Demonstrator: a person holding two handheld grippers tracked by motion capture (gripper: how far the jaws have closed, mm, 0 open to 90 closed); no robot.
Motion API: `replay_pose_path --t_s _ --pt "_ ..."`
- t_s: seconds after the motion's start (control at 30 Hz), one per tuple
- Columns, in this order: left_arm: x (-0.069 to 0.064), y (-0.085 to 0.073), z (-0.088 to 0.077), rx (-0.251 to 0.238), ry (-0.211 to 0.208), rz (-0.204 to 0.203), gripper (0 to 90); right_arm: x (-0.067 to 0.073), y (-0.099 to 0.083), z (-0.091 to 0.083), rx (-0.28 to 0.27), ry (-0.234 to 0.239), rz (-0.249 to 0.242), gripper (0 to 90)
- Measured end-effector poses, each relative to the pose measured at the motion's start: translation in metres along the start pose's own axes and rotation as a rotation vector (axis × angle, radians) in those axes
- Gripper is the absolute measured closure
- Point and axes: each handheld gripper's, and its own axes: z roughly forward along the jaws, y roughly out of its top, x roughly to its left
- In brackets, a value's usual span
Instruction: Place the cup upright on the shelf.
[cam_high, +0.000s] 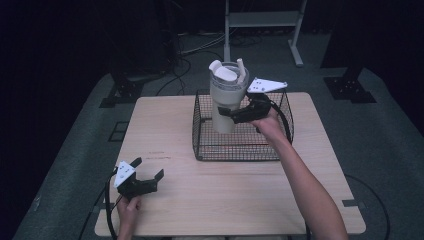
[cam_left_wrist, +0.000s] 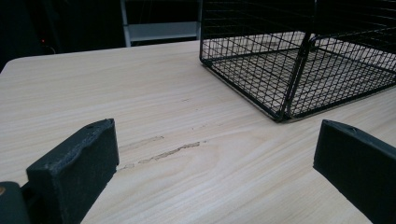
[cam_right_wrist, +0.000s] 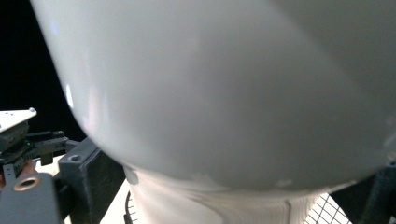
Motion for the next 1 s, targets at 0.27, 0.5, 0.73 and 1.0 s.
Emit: replay_pose_path --t_s 0.27,0.5,0.73,1.0 --pt "0.000 0.000 0.000 -0.002 -0.002 -0.002 0.0 -0.015 -0.015 0.019 0.049 0.019 0.002 8.7" --pt "0.001 0.000 0.000 -0.005 -0.003 -0.002 0.0 -0.022 -0.025 0.035 0.093 0.022 0.005 8.7" --pt "0.001 0.000 -0.001 -0.007 -0.004 -0.002 0.0 -0.029 -0.037 0.045 0.097 0.030 0.029 8.7" --pt "0.001 0.000 -0.001 -0.009 -0.003 -0.002 0.0 -0.035 -0.047 0.052 0.126 0.028 0.048 8.7"
